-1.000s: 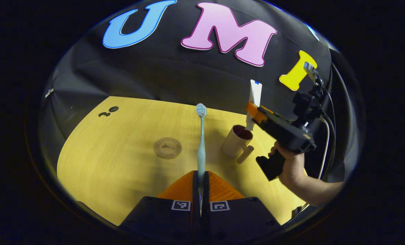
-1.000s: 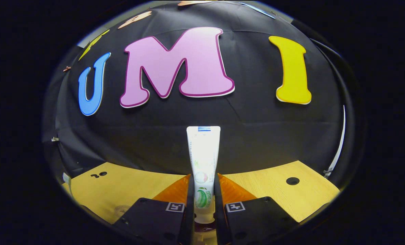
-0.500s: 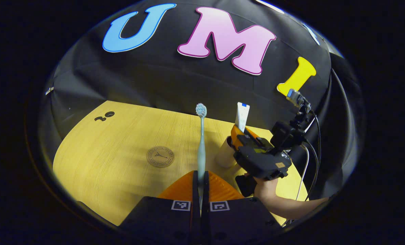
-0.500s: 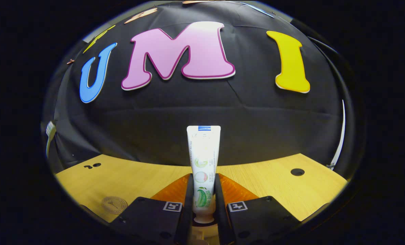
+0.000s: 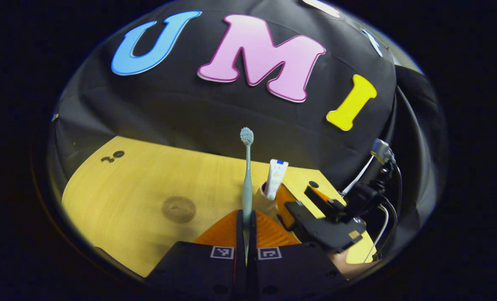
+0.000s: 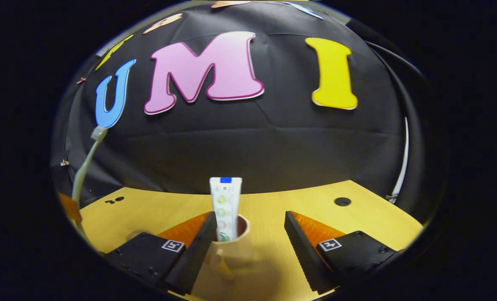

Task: Put the toothbrush and toothpaste on the desktop into the cup, then pick up the cup and place it on the coaster on the desktop.

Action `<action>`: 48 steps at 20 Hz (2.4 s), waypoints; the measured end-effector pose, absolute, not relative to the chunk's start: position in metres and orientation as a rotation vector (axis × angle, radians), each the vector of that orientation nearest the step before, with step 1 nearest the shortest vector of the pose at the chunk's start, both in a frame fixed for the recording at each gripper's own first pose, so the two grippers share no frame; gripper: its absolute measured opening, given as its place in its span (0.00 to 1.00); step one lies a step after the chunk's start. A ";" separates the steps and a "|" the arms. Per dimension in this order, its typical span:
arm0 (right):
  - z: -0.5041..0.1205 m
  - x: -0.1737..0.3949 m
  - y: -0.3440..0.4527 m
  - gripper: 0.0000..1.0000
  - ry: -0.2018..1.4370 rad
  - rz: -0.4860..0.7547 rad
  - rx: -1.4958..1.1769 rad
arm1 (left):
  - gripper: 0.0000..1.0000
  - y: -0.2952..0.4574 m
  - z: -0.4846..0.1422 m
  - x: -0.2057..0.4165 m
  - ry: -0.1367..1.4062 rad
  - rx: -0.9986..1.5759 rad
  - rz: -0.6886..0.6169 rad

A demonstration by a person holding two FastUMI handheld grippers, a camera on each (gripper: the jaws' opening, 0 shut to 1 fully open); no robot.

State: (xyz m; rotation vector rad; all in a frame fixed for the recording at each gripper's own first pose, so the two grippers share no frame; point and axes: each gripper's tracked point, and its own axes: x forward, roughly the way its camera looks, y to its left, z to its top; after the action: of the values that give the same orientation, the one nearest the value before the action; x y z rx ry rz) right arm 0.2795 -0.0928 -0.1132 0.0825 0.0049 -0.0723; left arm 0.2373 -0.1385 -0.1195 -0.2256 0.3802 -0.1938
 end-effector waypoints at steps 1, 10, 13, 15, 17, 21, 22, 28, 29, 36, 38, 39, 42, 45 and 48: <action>-0.112 0.269 -0.104 0.99 0.015 -0.087 0.076 | 0.06 -0.149 -0.109 0.251 0.348 -0.227 -0.216; -0.110 0.211 -0.162 0.99 0.118 -0.150 0.069 | 0.06 -0.213 -0.099 0.358 0.087 -0.145 -0.293; -0.113 0.210 -0.156 0.99 0.130 -0.116 0.039 | 0.06 -0.217 -0.122 0.380 0.081 -0.125 -0.276; -0.119 0.212 -0.151 0.99 0.145 -0.095 0.034 | 0.06 -0.215 -0.139 0.383 0.092 -0.096 -0.268; -0.122 0.212 -0.145 0.99 0.153 -0.077 0.054 | 0.06 -0.213 -0.149 0.385 0.093 -0.061 -0.259; -0.125 0.214 -0.135 0.99 0.155 -0.063 0.063 | 0.11 -0.219 -0.168 0.381 0.120 -0.035 -0.284; -0.125 0.215 -0.133 0.99 0.156 -0.058 0.068 | 0.12 -0.215 -0.169 0.383 0.123 -0.020 -0.267; -0.110 0.210 -0.134 0.99 0.142 -0.057 0.072 | 1.00 -0.196 -0.159 0.357 0.110 -0.006 -0.237; -0.107 0.208 -0.134 0.99 0.143 -0.057 0.071 | 0.99 -0.186 -0.154 0.348 0.109 -0.006 -0.221; -0.093 0.227 -0.103 0.98 0.252 -0.001 0.113 | 0.99 -0.093 -0.140 0.232 0.168 0.002 -0.083; -0.101 0.238 -0.088 0.98 0.325 0.019 0.161 | 0.97 -0.076 -0.157 0.194 0.228 0.062 -0.061; -0.105 0.243 -0.083 0.98 0.359 0.020 0.176 | 0.97 -0.072 -0.166 0.177 0.267 0.062 -0.055; -0.114 0.254 -0.069 0.98 0.437 0.031 0.147 | 0.98 -0.067 -0.172 0.128 0.333 -0.031 -0.046; -0.110 0.262 -0.056 0.98 0.474 0.047 0.100 | 0.98 -0.065 -0.167 0.098 0.354 -0.077 -0.024; -0.082 0.265 -0.044 0.98 0.474 0.056 0.050 | 0.97 -0.061 -0.154 0.079 0.339 -0.076 -0.024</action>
State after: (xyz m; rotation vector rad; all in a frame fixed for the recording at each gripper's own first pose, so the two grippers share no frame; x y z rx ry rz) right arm 0.2652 -0.0441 -0.0819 0.0498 0.4736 0.0559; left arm 0.0794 -0.0610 -0.1542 -0.0761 0.3390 -0.0237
